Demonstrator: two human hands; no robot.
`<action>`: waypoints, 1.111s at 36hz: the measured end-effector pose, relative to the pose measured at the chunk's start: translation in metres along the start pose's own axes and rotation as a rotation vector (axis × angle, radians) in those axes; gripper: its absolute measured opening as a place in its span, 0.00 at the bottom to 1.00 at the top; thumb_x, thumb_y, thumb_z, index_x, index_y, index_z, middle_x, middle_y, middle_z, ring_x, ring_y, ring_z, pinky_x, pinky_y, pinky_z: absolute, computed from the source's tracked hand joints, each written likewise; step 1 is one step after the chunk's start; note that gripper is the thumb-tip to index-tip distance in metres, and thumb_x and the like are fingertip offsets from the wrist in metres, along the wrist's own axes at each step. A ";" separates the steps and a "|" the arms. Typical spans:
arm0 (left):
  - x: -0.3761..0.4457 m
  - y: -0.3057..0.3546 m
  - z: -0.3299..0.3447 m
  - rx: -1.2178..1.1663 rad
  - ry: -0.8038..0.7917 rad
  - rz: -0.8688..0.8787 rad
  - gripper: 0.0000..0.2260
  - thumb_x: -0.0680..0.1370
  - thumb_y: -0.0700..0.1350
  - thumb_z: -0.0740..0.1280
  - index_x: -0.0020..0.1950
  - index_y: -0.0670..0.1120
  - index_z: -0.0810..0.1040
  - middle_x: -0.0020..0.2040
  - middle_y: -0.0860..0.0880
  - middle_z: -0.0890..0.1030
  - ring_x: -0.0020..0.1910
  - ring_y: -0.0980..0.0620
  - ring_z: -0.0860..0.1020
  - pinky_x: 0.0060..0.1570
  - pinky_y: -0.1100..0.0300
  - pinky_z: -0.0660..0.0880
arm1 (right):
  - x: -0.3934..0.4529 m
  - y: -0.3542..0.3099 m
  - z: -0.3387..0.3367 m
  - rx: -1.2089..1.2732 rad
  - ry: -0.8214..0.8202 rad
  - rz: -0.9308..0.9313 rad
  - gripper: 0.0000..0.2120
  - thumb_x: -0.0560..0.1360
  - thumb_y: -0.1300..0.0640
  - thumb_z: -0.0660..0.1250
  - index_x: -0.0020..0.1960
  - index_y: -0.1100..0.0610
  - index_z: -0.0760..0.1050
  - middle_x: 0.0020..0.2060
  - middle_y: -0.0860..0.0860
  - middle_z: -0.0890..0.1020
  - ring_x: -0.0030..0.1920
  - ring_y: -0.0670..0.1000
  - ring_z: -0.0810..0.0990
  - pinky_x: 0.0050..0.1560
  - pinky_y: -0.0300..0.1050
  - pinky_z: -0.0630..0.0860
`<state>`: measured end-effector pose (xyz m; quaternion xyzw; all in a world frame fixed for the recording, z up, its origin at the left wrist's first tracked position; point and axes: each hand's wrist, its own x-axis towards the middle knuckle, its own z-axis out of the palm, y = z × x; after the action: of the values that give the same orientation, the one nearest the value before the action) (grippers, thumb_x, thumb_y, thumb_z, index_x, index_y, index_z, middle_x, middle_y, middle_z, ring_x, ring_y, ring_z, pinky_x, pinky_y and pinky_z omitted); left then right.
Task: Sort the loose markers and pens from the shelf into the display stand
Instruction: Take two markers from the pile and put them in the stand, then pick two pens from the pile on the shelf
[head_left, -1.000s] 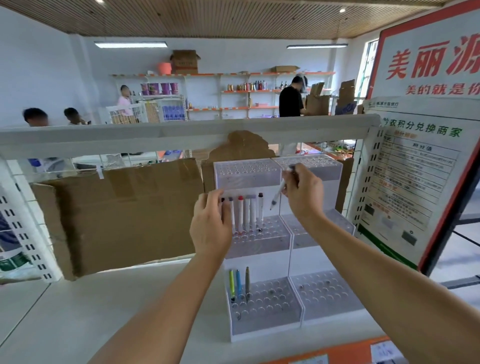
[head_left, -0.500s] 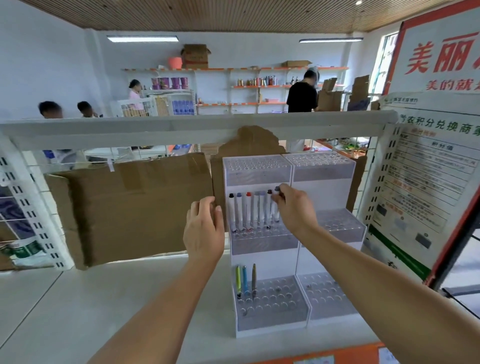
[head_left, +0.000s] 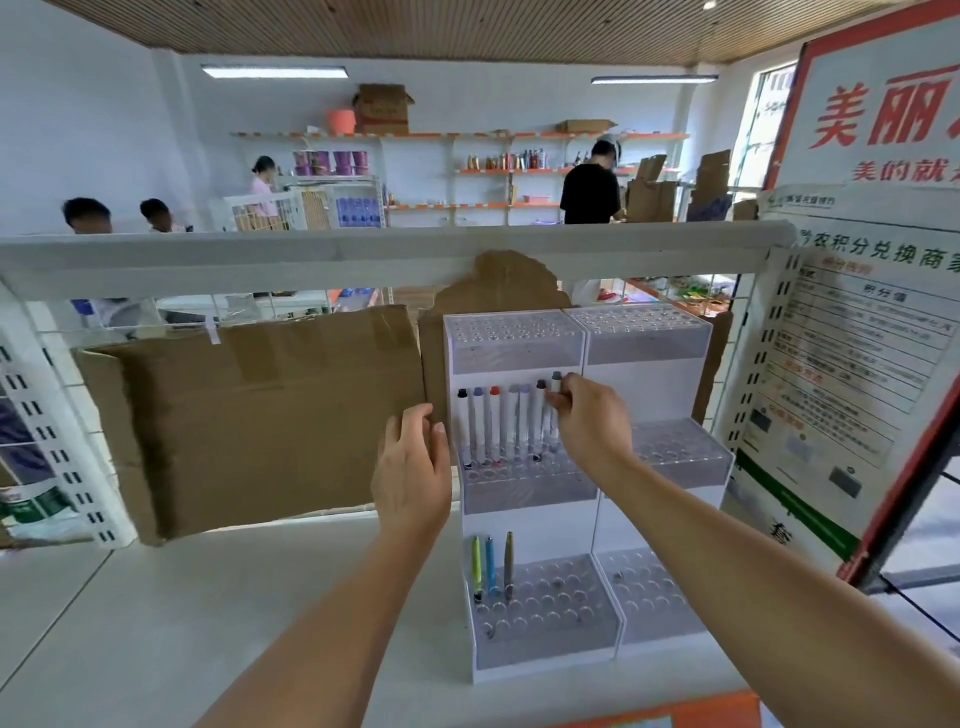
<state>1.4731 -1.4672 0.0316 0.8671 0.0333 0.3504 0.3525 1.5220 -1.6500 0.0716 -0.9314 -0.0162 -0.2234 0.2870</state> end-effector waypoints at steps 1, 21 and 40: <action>0.000 -0.001 0.000 0.003 -0.003 -0.002 0.13 0.82 0.46 0.57 0.64 0.45 0.72 0.55 0.45 0.75 0.49 0.45 0.76 0.43 0.53 0.73 | -0.001 0.000 0.001 0.029 -0.007 0.028 0.09 0.80 0.57 0.59 0.43 0.58 0.72 0.37 0.53 0.78 0.39 0.56 0.76 0.34 0.46 0.69; -0.019 -0.017 -0.019 0.226 -0.197 -0.126 0.19 0.82 0.52 0.53 0.70 0.47 0.67 0.63 0.43 0.73 0.59 0.40 0.73 0.52 0.49 0.72 | -0.048 -0.015 0.001 -0.057 0.163 -0.246 0.13 0.80 0.52 0.60 0.61 0.57 0.71 0.57 0.54 0.76 0.55 0.55 0.74 0.55 0.49 0.72; -0.123 -0.115 -0.166 0.655 -0.261 -0.542 0.27 0.81 0.61 0.48 0.76 0.49 0.57 0.78 0.48 0.56 0.76 0.48 0.56 0.71 0.50 0.55 | -0.166 -0.142 0.101 -0.154 -0.545 -0.733 0.27 0.80 0.43 0.52 0.75 0.54 0.56 0.73 0.52 0.64 0.71 0.54 0.62 0.70 0.50 0.56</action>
<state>1.2974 -1.3206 -0.0291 0.9300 0.3237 0.1039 0.1394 1.3915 -1.4605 0.0010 -0.9075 -0.4027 -0.0575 0.1046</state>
